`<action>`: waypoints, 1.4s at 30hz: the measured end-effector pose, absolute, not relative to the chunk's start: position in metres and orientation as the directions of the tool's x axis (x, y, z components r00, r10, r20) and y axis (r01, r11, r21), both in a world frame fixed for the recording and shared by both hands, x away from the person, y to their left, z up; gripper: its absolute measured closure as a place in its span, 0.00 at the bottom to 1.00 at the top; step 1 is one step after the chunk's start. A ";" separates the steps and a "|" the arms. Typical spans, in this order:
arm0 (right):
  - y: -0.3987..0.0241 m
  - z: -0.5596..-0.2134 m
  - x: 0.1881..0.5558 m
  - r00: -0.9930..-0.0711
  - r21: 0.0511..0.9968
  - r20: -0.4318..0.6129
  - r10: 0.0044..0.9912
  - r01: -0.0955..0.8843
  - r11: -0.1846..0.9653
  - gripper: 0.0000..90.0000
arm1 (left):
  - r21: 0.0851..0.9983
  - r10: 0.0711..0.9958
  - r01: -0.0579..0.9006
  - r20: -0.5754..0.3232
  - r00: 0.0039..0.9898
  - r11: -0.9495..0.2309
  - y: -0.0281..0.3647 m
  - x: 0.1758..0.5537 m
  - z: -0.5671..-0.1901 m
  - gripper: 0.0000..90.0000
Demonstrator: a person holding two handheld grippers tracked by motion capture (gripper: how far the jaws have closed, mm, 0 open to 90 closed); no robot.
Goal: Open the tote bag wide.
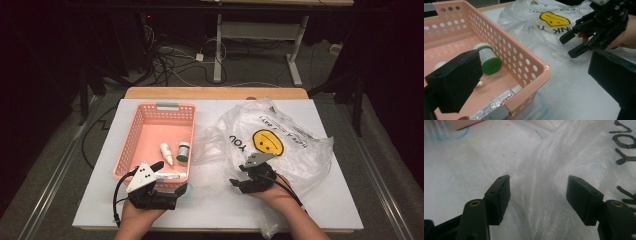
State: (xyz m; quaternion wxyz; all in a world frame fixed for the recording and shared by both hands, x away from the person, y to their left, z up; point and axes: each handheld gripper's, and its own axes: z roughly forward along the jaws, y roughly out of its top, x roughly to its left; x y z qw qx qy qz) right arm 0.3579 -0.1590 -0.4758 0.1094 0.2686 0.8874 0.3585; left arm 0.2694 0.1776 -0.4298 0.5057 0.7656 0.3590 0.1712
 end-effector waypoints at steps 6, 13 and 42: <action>-0.159 -0.478 0.360 -0.827 0.698 -0.008 0.563 0.398 0.595 0.58 | 0.896 0.723 0.378 -0.101 0.684 -0.232 0.179 0.270 -0.430 0.00; -0.164 -0.474 0.362 -0.819 0.713 -0.003 0.574 0.401 0.576 0.76 | 0.896 0.720 0.377 -0.101 0.686 -0.235 0.178 0.270 -0.430 0.00; -0.190 -0.450 0.359 -0.797 0.821 0.013 0.604 0.353 0.448 1.00 | 0.893 0.716 0.382 -0.105 0.690 -0.237 0.177 0.272 -0.432 0.00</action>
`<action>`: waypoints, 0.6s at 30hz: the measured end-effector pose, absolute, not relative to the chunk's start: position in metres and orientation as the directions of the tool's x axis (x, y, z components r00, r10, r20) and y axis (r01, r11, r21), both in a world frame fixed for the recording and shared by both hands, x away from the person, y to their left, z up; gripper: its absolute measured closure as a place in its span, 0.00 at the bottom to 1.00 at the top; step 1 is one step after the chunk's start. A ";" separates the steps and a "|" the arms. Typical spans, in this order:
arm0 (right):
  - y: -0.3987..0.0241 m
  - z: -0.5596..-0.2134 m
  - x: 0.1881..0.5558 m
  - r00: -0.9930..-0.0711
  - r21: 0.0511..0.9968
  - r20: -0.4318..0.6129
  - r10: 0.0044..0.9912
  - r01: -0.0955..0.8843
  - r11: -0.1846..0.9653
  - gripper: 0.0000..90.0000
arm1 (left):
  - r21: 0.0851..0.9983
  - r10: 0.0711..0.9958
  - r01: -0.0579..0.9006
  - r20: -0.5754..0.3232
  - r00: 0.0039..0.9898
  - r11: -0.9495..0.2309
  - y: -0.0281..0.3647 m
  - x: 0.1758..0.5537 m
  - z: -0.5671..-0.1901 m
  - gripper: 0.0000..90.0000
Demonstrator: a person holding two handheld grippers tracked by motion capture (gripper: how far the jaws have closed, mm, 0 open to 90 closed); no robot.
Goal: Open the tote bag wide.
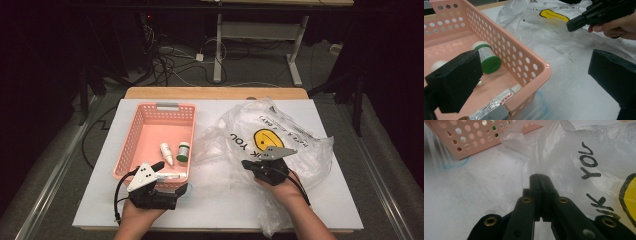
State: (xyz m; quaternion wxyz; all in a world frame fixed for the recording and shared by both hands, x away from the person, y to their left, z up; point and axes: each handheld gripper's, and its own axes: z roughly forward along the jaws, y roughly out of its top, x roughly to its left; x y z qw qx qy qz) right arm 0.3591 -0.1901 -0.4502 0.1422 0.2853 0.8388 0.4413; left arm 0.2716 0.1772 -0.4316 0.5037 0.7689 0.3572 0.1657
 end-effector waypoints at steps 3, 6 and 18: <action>-0.194 -0.444 0.358 -0.796 0.834 0.004 0.606 0.337 0.437 1.00 | 0.893 0.717 0.384 -0.108 0.689 -0.235 0.177 0.272 -0.432 0.00; -0.198 -0.438 0.356 -0.789 0.847 0.003 0.614 0.329 0.418 1.00 | 0.893 0.716 0.384 -0.108 0.690 -0.235 0.177 0.273 -0.432 0.00; -0.209 -0.422 0.352 -0.767 0.892 -0.034 0.640 0.266 0.366 1.00 | 0.890 0.717 0.386 -0.103 0.689 -0.243 0.176 0.274 -0.433 0.00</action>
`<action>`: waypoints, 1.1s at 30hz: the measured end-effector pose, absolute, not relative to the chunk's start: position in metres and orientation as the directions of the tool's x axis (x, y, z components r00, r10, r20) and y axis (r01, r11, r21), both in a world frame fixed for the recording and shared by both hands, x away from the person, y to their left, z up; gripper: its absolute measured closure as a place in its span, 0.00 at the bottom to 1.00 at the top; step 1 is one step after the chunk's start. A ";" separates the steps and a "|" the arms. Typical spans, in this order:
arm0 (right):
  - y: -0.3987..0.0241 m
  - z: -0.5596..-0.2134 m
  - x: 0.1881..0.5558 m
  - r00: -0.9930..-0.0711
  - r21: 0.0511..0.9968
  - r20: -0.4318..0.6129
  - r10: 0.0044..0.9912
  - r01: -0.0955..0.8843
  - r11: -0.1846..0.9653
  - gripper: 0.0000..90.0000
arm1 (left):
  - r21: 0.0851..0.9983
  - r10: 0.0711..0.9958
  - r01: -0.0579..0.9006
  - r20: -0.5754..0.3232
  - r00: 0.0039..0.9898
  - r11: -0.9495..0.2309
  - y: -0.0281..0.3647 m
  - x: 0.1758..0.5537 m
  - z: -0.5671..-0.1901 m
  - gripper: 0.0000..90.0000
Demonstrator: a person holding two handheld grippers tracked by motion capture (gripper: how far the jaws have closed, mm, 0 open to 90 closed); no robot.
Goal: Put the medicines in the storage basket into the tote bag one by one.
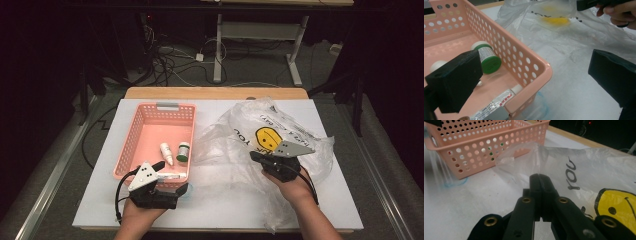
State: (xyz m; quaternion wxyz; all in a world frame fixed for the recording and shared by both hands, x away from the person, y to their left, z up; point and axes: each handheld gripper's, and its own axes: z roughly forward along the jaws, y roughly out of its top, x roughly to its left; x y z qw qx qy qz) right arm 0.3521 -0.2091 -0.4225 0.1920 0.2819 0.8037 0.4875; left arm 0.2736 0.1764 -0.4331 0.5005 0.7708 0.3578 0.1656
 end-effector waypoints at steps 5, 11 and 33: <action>-0.214 -0.414 0.350 -0.755 0.912 -0.040 0.655 0.241 0.333 1.00 | 0.895 0.720 0.380 -0.101 0.686 -0.236 0.179 0.275 -0.432 0.00; -0.217 -0.405 0.348 -0.749 0.925 -0.043 0.661 0.221 0.310 1.00 | 0.892 0.723 0.386 -0.105 0.683 -0.235 0.183 0.278 -0.432 0.00; -0.228 -0.397 0.347 -0.747 0.951 -0.029 0.664 0.184 0.249 1.00 | 0.886 0.846 0.444 -0.130 0.517 -0.135 0.242 0.284 -0.422 0.00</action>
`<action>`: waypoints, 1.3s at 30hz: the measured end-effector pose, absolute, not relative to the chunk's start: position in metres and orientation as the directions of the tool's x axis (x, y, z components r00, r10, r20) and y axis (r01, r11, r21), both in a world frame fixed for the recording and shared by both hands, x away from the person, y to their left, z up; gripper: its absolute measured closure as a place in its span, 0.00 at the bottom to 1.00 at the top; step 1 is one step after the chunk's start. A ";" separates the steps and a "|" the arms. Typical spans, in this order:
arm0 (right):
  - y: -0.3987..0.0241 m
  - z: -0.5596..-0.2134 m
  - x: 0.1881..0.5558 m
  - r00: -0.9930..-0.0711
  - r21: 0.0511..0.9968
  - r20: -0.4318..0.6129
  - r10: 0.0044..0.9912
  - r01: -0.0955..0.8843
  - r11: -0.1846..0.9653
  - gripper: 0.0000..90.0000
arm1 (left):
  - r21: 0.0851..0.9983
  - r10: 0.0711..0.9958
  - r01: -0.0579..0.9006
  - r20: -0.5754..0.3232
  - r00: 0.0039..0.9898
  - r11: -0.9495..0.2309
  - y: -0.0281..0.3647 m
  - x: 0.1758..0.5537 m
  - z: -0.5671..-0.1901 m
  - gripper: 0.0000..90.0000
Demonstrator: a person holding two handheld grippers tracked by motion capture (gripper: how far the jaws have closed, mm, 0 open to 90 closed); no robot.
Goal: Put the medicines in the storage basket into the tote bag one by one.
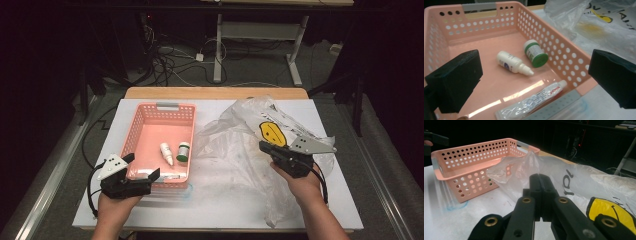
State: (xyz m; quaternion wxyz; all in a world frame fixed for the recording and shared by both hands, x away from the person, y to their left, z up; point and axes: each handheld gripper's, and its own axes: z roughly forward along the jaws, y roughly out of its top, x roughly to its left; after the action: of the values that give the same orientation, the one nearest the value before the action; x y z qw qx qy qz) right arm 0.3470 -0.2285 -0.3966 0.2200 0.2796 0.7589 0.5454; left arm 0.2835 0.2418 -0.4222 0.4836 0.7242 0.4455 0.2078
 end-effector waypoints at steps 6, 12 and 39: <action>-0.230 -0.397 0.348 -0.740 0.952 -0.031 0.672 0.183 0.246 1.00 | 0.879 0.856 0.459 -0.133 0.500 -0.131 0.247 0.285 -0.424 0.00; -0.231 -0.397 0.348 -0.739 0.954 -0.027 0.673 0.182 0.238 1.00 | 0.867 0.851 0.476 -0.134 0.507 -0.148 0.245 0.288 -0.424 0.00; -0.229 -0.402 0.348 -0.749 0.945 0.003 0.663 0.220 0.244 1.00 | 0.516 0.793 0.759 -0.223 0.567 -0.397 0.213 0.351 -0.415 0.68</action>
State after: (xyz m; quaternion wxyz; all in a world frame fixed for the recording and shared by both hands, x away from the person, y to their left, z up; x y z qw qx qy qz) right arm 0.3484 -0.2287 -0.4019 0.2040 0.2897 0.7617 0.5425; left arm 0.3505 0.2135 -0.4146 0.2927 0.8353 0.4644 0.0294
